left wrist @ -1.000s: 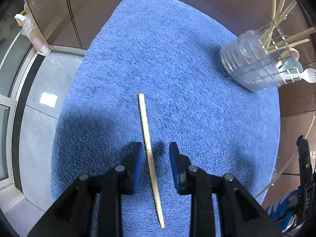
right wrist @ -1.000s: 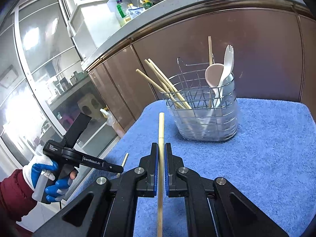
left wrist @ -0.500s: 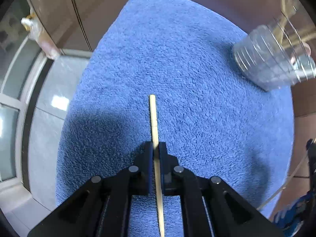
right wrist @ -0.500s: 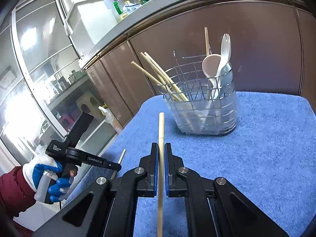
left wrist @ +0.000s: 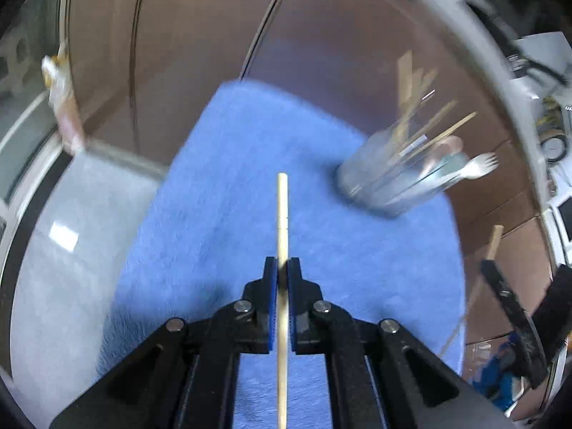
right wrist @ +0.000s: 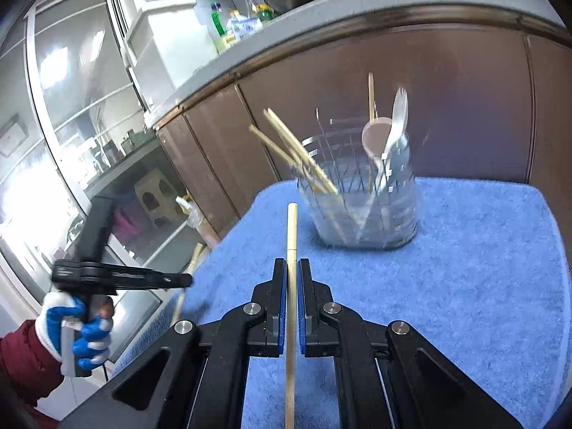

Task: Organize utensils
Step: 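Lift both held chopsticks up toward the holder, then hold chopsticks over the holder while the left then right tool open to drop them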

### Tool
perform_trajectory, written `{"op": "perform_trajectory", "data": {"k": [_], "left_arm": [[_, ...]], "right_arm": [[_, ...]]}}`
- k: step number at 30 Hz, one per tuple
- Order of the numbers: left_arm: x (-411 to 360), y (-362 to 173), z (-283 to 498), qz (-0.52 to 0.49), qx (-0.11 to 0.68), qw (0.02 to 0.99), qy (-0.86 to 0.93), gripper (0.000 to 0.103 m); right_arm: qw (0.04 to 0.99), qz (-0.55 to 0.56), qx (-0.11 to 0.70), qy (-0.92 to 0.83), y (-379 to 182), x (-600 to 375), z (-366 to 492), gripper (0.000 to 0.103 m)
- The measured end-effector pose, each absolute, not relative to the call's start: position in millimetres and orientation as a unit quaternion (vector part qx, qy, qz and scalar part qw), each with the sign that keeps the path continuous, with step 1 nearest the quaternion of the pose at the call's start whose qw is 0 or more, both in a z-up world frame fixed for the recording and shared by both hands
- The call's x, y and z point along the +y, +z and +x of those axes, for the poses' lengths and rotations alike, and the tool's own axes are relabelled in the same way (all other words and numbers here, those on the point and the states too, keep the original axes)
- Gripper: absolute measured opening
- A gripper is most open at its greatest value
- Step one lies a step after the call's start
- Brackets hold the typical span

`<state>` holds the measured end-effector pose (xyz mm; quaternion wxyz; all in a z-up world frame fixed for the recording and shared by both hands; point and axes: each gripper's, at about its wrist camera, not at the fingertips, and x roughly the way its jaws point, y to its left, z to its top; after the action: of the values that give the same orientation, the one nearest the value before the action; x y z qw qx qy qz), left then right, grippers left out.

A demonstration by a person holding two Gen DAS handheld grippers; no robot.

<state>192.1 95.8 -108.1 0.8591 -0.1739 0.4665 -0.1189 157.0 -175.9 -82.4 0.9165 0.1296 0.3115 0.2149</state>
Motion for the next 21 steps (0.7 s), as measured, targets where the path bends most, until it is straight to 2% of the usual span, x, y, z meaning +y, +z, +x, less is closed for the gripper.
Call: {"op": "perform_trajectory", "data": {"k": [10, 16, 21], "left_arm": [[44, 25, 208, -0.175, 0.249, 0.934, -0.19, 0.004], [3, 53, 241, -0.18, 0.139, 0.955, -0.191, 0.005], [-21, 48, 271, -0.169, 0.096, 0.967, -0.165, 0.005]], "right_arm": [[0.96, 0.104, 0.174, 0.194, 5, -180, 189, 0.005], [0.978, 0.089, 0.09, 0.168, 31, -179, 228, 0.005], [0.985, 0.081, 0.05, 0.145, 30, -182, 258, 0.005]]}}
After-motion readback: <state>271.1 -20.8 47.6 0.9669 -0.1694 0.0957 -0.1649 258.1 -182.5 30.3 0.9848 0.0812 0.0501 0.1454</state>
